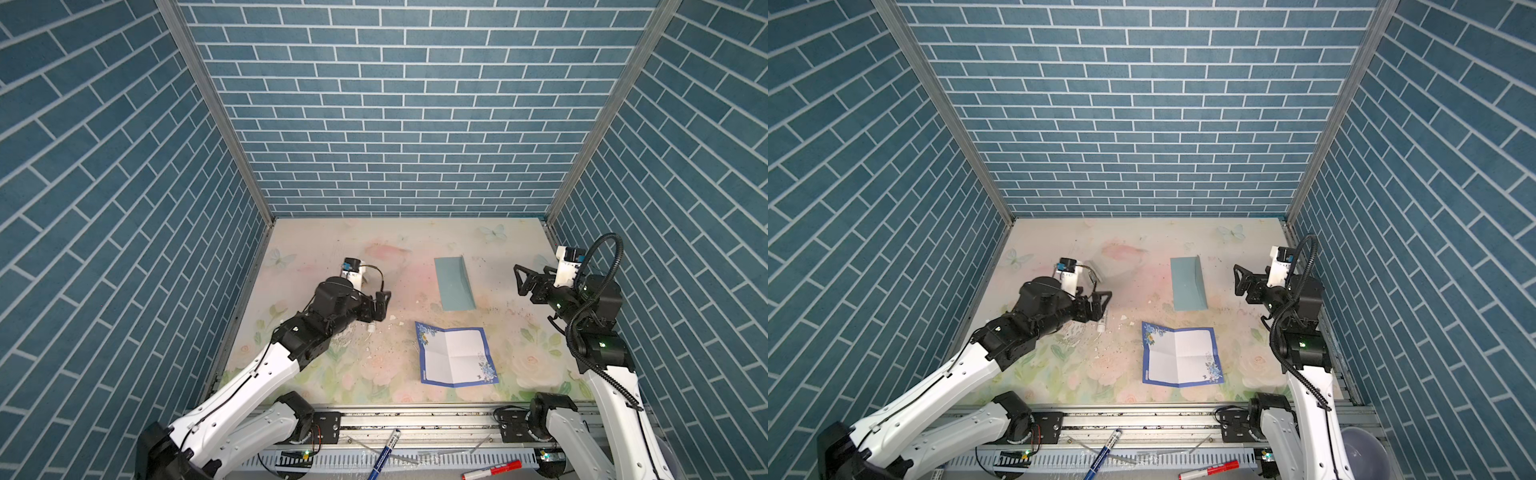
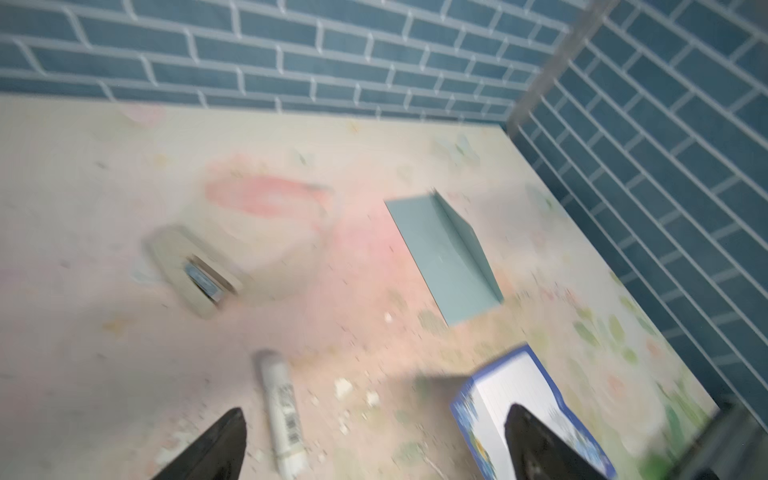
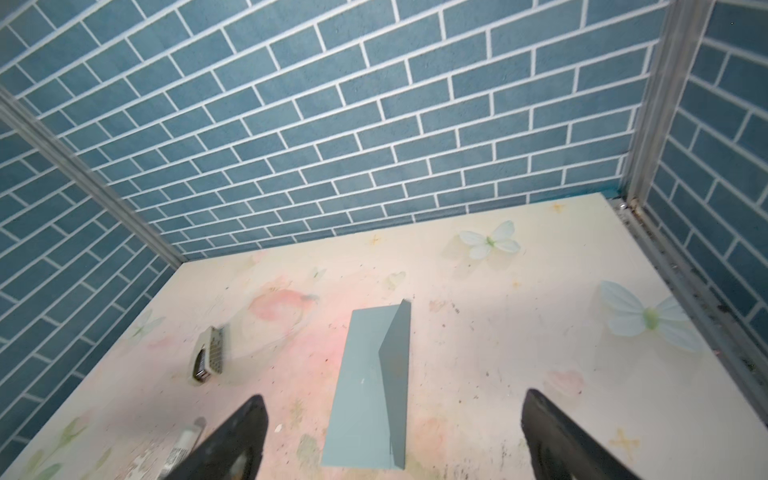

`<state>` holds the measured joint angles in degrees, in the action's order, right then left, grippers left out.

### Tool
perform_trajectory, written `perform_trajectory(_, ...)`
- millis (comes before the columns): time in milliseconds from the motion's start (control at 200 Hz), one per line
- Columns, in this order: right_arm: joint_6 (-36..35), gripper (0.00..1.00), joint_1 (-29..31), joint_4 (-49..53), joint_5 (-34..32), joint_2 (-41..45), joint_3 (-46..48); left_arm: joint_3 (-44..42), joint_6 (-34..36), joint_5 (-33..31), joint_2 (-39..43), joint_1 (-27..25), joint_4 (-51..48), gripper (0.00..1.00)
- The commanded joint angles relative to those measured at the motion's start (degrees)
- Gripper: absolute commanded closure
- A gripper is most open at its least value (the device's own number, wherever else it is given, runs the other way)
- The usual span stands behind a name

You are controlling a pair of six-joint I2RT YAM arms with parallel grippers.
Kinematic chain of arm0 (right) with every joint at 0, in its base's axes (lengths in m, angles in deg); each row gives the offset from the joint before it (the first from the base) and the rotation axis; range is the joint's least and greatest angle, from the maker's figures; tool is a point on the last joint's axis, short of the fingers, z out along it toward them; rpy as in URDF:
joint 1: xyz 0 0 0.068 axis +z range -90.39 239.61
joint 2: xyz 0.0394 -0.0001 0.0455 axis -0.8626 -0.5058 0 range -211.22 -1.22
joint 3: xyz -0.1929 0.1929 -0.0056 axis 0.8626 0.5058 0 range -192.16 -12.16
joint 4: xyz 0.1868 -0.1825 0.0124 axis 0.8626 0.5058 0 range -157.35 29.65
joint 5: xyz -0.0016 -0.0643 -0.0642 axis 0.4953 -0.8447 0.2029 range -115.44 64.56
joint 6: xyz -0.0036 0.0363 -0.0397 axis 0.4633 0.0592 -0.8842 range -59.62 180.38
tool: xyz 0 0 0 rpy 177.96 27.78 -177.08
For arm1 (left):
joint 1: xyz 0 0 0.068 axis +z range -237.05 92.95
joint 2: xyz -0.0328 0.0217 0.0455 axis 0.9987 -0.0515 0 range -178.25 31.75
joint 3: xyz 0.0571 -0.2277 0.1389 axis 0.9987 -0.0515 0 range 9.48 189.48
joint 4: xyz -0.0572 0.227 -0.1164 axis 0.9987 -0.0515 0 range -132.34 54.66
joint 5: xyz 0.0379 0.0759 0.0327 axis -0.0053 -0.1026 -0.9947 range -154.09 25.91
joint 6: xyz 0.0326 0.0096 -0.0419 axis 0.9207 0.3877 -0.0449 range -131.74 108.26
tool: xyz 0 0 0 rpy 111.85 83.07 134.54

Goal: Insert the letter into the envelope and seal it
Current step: 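Reach the left gripper to the blue-bordered letter and grasp its edge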

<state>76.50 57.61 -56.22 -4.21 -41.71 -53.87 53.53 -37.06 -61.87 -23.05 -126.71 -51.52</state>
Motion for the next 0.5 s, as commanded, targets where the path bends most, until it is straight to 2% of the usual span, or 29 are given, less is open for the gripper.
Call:
perform_trajectory(0,1.9,0.06,0.3,2.7,4.8,1.3,0.7,0.7,-6.1,6.4,-3.4,-5.4,-3.2,0.03)
perform_trajectory(110,2.6,0.06,0.5,3.0,6.0,2.3,2.8,0.1,-9.7,8.2,-7.1,-8.4,-0.5,0.02)
perform_trajectory(220,3.0,0.06,0.8,3.3,6.9,3.0,4.4,-1.5,-13.2,8.6,-9.2,-9.3,3.0,0.02)
perform_trajectory(495,3.9,0.06,1.6,3.3,7.8,2.7,5.3,-3.9,-20.4,10.6,-14.2,-12.2,11.9,0.1)
